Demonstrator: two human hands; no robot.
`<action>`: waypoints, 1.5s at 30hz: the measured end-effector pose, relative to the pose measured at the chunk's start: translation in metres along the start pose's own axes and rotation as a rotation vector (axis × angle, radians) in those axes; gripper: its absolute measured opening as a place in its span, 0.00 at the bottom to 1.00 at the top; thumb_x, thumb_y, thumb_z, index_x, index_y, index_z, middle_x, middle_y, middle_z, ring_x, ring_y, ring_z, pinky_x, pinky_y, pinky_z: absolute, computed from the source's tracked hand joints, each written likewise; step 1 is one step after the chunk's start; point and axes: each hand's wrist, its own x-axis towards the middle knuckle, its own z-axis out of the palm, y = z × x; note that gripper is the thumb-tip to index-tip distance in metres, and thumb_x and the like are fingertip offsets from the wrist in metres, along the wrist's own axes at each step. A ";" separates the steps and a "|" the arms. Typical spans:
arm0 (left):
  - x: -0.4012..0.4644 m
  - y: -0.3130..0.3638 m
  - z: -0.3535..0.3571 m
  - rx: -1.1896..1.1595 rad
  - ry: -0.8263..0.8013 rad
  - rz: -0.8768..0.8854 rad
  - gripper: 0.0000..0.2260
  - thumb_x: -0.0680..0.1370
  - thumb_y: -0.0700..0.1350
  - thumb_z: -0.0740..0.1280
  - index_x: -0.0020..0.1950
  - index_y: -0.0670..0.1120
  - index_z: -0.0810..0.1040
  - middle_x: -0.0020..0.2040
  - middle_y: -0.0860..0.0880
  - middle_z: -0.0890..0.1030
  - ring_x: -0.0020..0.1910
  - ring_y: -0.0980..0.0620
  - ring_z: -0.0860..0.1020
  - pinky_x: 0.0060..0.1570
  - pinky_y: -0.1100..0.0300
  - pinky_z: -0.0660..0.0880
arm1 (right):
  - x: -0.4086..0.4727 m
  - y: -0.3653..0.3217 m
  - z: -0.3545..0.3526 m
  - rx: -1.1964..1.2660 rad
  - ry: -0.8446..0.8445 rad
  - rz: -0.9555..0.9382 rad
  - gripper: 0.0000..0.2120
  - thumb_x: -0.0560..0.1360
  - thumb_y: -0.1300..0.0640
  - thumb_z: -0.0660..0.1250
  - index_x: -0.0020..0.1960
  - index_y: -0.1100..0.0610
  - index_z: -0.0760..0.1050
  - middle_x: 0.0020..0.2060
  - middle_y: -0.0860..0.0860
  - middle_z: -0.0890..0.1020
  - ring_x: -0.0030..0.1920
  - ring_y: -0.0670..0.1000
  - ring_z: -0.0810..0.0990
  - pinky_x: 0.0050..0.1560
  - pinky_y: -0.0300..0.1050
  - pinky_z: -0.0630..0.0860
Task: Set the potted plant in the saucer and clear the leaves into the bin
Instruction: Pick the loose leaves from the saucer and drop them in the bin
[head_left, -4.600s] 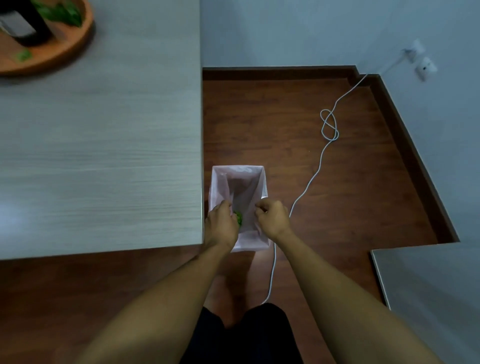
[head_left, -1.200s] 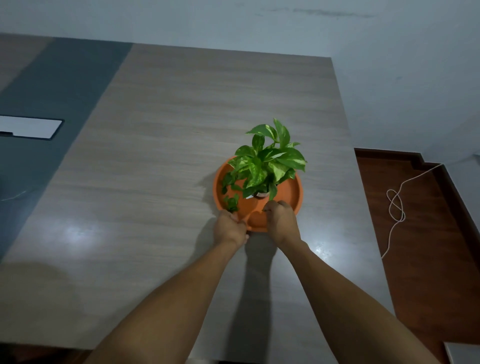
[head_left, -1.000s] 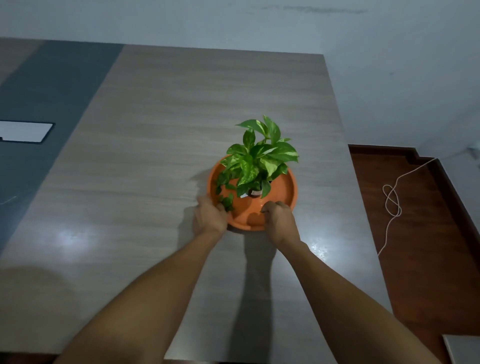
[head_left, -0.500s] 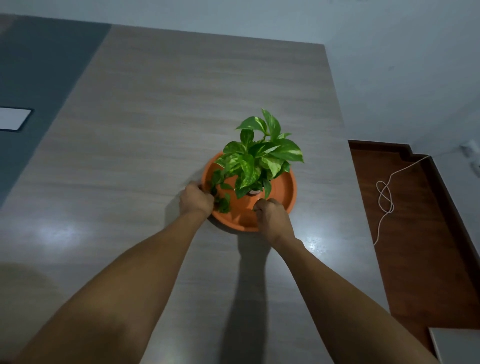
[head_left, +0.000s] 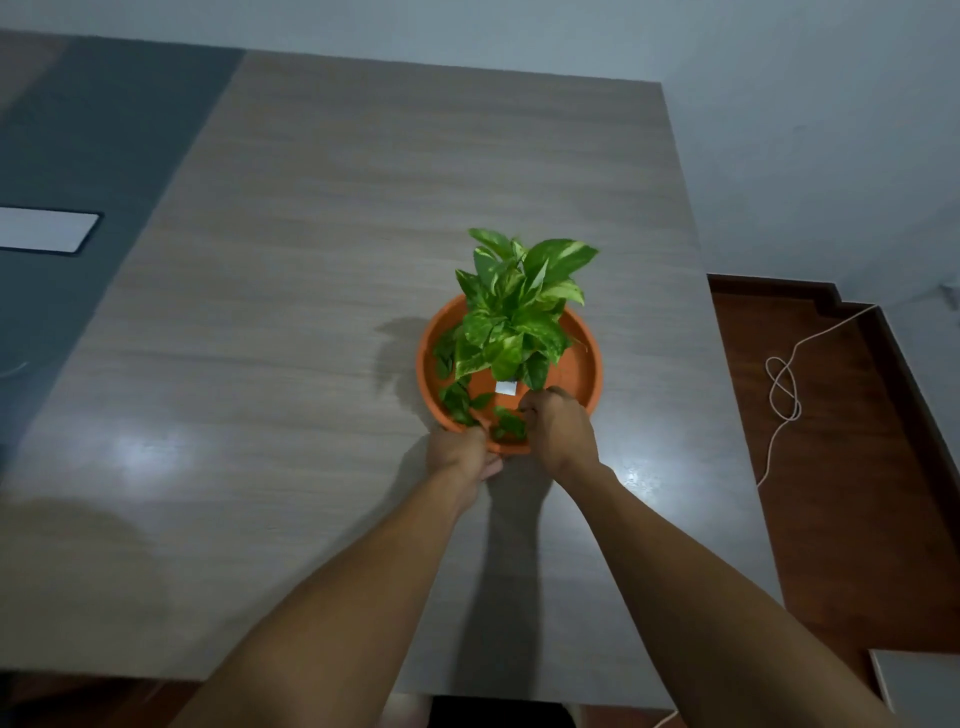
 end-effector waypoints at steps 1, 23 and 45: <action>-0.006 -0.005 0.002 0.002 -0.017 -0.029 0.09 0.76 0.38 0.67 0.55 0.41 0.81 0.45 0.39 0.86 0.42 0.42 0.86 0.42 0.48 0.85 | 0.000 0.000 0.000 0.007 -0.010 0.015 0.11 0.73 0.65 0.64 0.51 0.59 0.83 0.49 0.60 0.82 0.46 0.65 0.81 0.45 0.52 0.79; 0.044 0.062 -0.028 1.772 -0.046 0.827 0.42 0.64 0.72 0.66 0.75 0.54 0.67 0.69 0.45 0.71 0.67 0.41 0.71 0.67 0.44 0.63 | 0.003 -0.014 0.004 0.082 -0.201 0.017 0.15 0.72 0.61 0.69 0.58 0.55 0.83 0.51 0.61 0.82 0.49 0.60 0.79 0.43 0.43 0.71; 0.038 0.047 -0.022 1.076 -0.017 0.753 0.09 0.74 0.33 0.66 0.52 0.39 0.80 0.50 0.38 0.82 0.48 0.36 0.81 0.46 0.45 0.79 | 0.004 0.006 0.006 0.399 0.024 0.212 0.12 0.74 0.69 0.66 0.52 0.61 0.86 0.43 0.57 0.85 0.38 0.51 0.79 0.31 0.24 0.68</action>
